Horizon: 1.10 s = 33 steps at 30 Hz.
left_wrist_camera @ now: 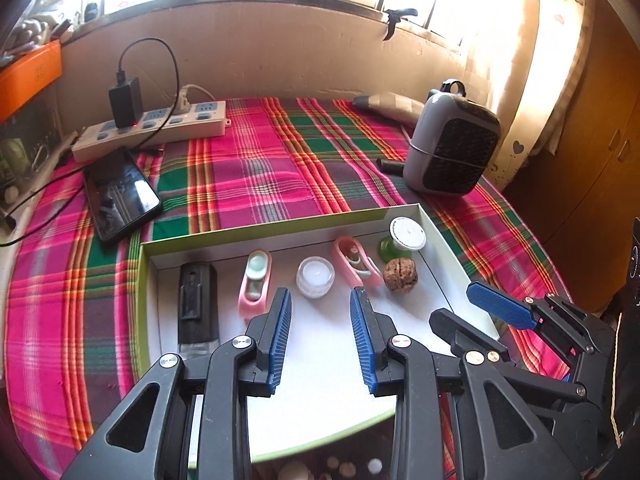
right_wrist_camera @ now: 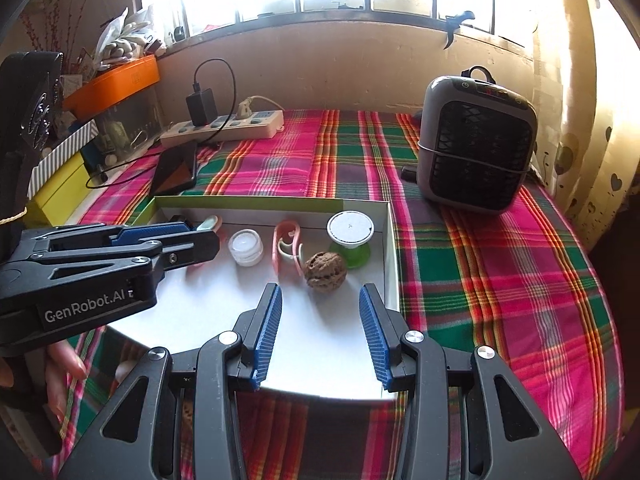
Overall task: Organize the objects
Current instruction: 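Withdraw both tools from the box toward the remaining loose items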
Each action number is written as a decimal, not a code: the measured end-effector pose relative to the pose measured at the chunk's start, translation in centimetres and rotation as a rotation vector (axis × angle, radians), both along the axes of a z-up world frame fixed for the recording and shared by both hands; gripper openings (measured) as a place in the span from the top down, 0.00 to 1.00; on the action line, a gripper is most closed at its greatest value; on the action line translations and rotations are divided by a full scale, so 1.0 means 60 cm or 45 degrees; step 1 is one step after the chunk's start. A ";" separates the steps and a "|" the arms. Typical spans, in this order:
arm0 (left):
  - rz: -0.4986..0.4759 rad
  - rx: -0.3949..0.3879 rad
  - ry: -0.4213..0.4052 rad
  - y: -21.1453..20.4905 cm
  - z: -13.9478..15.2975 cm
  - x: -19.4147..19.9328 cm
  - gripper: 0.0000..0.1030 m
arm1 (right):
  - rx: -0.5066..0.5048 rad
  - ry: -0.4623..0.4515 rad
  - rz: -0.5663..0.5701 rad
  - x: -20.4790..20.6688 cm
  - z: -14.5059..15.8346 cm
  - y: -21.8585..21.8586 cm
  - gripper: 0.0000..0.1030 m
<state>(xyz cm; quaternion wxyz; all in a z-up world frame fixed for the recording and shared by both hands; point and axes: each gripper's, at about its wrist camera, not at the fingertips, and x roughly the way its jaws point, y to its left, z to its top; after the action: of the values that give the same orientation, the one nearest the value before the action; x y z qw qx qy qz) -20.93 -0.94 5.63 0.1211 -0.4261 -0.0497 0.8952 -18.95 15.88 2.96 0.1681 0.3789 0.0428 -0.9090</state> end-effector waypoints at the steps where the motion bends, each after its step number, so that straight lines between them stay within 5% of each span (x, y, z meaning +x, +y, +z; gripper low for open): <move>1: 0.001 0.001 0.003 -0.001 0.001 0.005 0.72 | -0.002 0.003 0.001 0.004 0.001 0.001 0.59; 13: 0.002 0.033 0.046 -0.030 0.013 0.088 0.72 | -0.023 0.018 -0.002 0.056 0.006 0.005 0.59; 33: 0.006 0.092 -0.046 -0.064 -0.055 0.171 0.72 | -0.099 -0.027 0.051 0.115 -0.027 0.004 0.59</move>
<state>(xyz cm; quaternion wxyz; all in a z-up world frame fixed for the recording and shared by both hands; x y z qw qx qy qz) -10.69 -4.78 2.32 0.1335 -0.4376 -0.0852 0.8851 -12.07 16.12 1.35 0.2014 0.3808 0.0132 -0.9024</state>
